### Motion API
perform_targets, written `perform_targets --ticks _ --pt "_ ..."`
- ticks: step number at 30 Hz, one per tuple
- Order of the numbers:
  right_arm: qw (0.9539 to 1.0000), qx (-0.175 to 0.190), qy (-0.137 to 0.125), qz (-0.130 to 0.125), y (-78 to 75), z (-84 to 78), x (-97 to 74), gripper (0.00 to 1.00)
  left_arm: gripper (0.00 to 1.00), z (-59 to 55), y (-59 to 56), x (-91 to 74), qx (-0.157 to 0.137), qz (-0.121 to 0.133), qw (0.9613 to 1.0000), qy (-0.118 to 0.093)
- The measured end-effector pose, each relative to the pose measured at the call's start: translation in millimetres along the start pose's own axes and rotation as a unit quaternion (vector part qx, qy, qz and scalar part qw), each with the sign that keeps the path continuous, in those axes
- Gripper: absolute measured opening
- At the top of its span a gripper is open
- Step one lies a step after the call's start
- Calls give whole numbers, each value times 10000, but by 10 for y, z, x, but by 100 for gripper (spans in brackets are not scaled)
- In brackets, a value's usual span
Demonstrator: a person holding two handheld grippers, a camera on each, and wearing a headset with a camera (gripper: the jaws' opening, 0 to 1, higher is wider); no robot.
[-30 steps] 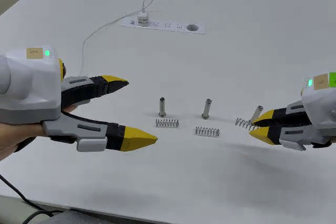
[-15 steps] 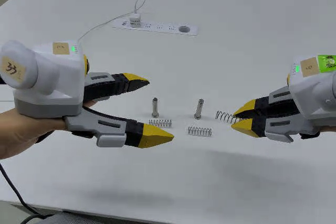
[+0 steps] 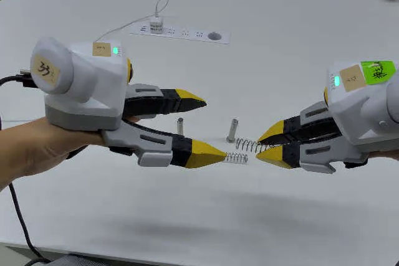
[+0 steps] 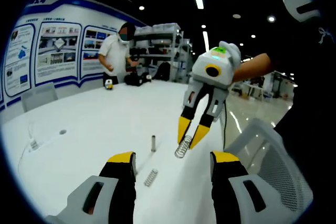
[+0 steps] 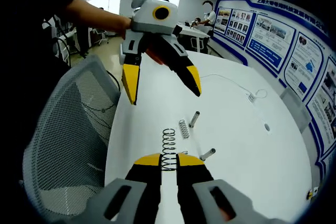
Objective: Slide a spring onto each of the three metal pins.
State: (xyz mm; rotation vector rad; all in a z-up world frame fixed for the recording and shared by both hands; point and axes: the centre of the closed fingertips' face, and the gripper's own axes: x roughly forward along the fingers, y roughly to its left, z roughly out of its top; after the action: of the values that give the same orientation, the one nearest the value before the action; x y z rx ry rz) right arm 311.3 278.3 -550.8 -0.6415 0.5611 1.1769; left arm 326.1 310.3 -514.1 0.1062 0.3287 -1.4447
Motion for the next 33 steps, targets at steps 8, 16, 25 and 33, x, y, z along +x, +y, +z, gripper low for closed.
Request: perform_targets --ticks 8,16,25,33 --pt "9999 -70 -83 112 41 113 16 10 46 -111 -89 103 135 -208 9994 257" --pt "9995 -144 -100 253 131 158 43 10 34 -146 -186 144 116 -364 9989 289" --pt "9992 -202 -127 328 192 202 44 10 26 -201 -227 165 135 -419 9982 409" --pt "9991 -210 -140 336 201 226 55 10 18 -197 -249 170 182 -513 9976 437"
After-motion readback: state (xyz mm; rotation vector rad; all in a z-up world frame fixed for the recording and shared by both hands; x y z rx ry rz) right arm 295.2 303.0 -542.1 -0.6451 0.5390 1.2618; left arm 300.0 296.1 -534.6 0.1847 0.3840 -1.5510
